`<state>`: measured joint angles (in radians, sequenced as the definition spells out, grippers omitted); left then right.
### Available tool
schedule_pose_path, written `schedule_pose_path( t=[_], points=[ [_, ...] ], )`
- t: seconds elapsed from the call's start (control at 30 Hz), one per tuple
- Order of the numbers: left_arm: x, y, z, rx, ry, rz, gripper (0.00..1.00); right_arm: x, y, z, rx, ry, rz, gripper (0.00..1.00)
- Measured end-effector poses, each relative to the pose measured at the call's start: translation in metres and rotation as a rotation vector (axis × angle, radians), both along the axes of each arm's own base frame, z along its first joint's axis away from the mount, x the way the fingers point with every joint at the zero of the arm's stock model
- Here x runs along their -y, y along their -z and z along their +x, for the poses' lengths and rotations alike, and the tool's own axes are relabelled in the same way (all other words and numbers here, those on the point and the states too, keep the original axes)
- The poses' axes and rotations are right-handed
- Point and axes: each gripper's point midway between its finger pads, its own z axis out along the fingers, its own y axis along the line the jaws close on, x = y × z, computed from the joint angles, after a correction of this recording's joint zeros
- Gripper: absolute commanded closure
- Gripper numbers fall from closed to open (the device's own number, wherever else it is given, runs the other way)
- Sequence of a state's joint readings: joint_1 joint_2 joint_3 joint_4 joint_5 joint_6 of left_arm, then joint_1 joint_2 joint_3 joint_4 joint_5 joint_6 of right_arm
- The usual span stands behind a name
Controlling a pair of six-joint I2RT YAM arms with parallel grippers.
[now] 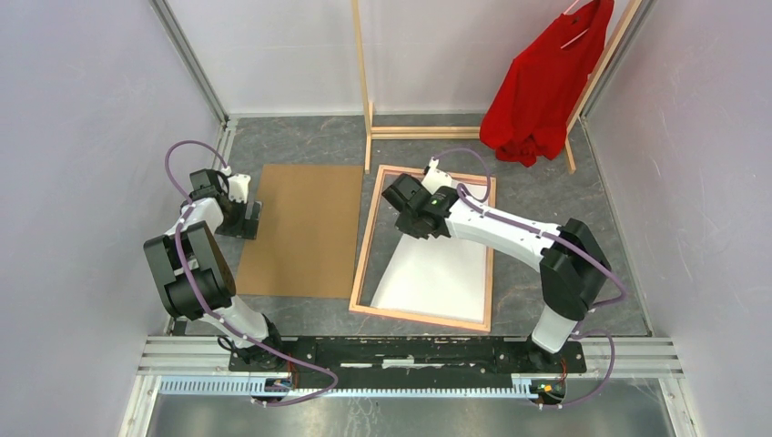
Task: Put the photo into the frame
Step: Turn over the photo from the photo frame.
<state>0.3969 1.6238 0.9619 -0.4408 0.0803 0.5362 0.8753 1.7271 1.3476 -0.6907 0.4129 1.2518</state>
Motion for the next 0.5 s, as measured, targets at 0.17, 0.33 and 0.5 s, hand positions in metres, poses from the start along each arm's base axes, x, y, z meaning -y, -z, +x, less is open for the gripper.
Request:
schedule_pose_path(
  t=[0.17,0.33,0.5],
  points=[
    [0.0001,0.0,0.0,0.0,0.0,0.0,0.0,0.0014,-0.0028,-0.0044,0.003,0.016,0.016,1.0],
    [0.0001,0.0,0.0,0.0,0.0,0.0,0.0,0.0022,-0.0031,-0.0043,0.006,0.009,0.011,1.0],
    [0.0001,0.0,0.0,0.0,0.0,0.0,0.0,0.004,-0.0009,-0.0048,0.005,-0.032,-0.026,1.0]
  ],
)
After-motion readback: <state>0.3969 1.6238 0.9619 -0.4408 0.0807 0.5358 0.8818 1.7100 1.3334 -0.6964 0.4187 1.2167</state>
